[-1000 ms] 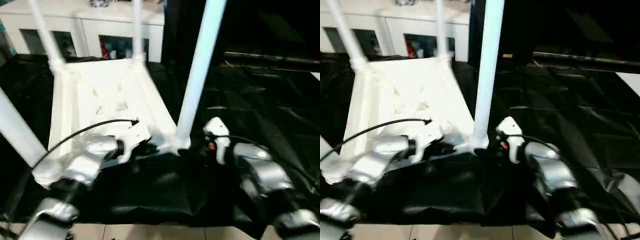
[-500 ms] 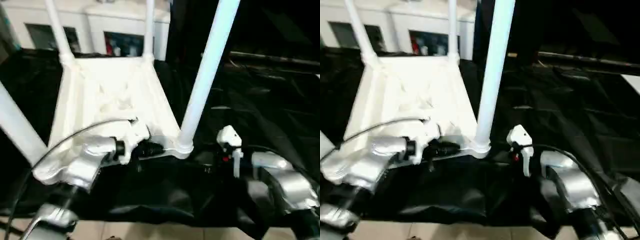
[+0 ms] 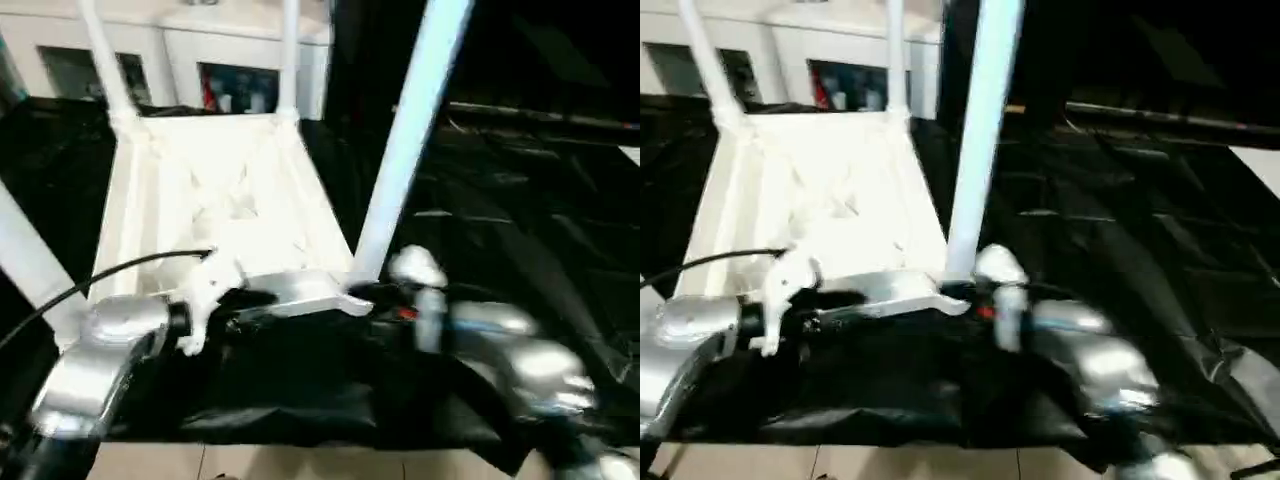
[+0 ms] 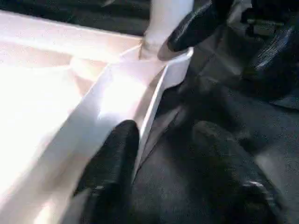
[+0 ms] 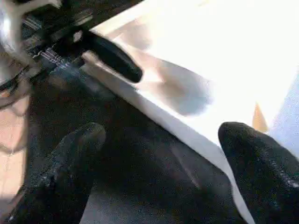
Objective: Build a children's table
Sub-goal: Rotate leg to tighten
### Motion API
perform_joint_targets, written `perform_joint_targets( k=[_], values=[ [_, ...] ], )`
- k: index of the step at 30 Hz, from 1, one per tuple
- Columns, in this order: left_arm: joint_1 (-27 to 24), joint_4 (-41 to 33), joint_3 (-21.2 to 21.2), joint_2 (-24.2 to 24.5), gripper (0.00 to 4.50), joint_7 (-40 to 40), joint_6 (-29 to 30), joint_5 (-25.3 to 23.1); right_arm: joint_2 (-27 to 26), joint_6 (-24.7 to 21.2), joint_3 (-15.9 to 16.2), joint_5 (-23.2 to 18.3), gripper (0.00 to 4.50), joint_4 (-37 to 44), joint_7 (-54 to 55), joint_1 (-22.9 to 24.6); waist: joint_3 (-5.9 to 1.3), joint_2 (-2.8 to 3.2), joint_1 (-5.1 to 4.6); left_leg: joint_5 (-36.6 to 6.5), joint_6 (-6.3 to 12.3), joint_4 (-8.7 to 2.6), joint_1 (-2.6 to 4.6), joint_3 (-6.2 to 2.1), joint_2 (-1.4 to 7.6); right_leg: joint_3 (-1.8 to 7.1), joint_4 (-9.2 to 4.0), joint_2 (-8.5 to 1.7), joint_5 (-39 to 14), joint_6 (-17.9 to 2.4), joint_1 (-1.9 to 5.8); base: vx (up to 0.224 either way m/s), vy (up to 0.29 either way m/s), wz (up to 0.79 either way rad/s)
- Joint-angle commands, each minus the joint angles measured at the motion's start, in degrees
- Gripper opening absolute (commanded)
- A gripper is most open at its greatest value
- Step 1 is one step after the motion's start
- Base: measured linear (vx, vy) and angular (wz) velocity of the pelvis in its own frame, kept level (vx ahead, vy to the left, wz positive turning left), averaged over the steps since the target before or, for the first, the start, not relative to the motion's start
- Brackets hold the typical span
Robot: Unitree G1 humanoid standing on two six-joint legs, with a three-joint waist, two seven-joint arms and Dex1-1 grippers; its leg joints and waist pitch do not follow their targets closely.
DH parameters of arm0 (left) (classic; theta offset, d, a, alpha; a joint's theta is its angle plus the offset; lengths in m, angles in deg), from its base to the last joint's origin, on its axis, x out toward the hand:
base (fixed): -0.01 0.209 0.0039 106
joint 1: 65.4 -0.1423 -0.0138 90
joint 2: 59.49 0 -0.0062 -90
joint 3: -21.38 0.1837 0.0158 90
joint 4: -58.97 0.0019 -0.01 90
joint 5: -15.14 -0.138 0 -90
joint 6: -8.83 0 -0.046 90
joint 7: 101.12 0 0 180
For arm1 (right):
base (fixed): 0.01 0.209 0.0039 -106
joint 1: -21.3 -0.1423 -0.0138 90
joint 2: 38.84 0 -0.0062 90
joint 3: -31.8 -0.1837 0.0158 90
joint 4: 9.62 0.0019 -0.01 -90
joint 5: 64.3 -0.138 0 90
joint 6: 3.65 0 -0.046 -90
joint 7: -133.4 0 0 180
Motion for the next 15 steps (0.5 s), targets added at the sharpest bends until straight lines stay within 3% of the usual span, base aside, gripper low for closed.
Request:
perform_joint_targets(
  k=[1,3,4,7,9,11,15],
  values=[
    [-1.10,-1.93,-1.08,-0.62,2.55,-2.66,-2.15,-1.00,-0.58,1.61,0.13,1.57,4.25,-1.97,2.71,-1.15,-2.71,0.87,-0.06,-12.74,0.03,-4.09,-0.05,-0.57,1.92,3.43,-4.66,-3.89,-15.44,-7.51,2.75,0.000,0.000,0.00],
    [-3.45,-2.86,-2.44,-2.45,2.75,-6.52,-3.76,-1.54,-2.96,3.51,0.23,2.86,4.25,-4.74,5.86,-2.02,-2.81,0.86,-0.13,-11.93,-0.06,-3.97,0.08,-0.46,1.94,3.52,-4.29,-3.87,-12.46,-8.10,2.72,0.000,0.000,0.00],
    [-5.61,-3.02,-3.72,-4.56,2.75,-9.65,-6.83,-1.74,-4.93,4.76,-0.30,3.33,4.25,-7.10,8.65,-2.74,-2.75,0.55,-0.11,-11.97,0.06,-3.99,-0.09,-0.45,1.92,3.52,-4.34,-3.96,-12.39,-8.26,2.79,0.000,0.000,0.00],
    [-8.23,-2.49,-5.13,-6.57,3.10,-12.46,-10.68,-1.83,-6.38,6.34,-0.50,3.94,4.25,-9.24,10.06,-3.39,-2.75,0.71,-0.10,-12.66,0.06,-3.96,-0.07,-0.43,1.87,3.57,-4.61,-3.96,-13.65,-7.49,2.74,0.000,0.000,0.00],
    [-11.08,-1.34,-5.67,-7.45,3.10,-14.78,-14.96,-2.67,-7.98,8.39,-1.69,4.97,4.25,-11.99,14.06,-4.52,-2.64,0.72,-0.16,-13.24,0.10,-4.13,-0.17,-0.51,1.87,3.59,-4.70,-3.86,-14.07,-6.64,2.66,0.000,0.000,0.00],
    [-15.05,-2.63,-5.65,-7.76,3.10,-13.04,-14.82,-0.39,-9.76,9.71,-4.23,5.98,4.25,-15.35,20.80,-6.29,-2.66,0.72,-0.18,-14.01,-0.50,-4.17,0.12,-0.53,1.91,3.61,-4.69,-3.91,-15.66,-6.44,2.49,0.000,0.000,0.00],
    [-18.31,-5.43,-5.45,-7.06,3.10,-9.34,-12.42,2.92,-10.25,11.30,-6.82,8.06,4.25,-21.54,30.08,-9.65,-2.48,0.90,-0.24,-15.72,-1.55,-4.34,0.49,-0.38,1.90,3.69,-4.72,-3.63,-16.24,-6.71,2.16,0.000,0.000,0.00]
  ],
)
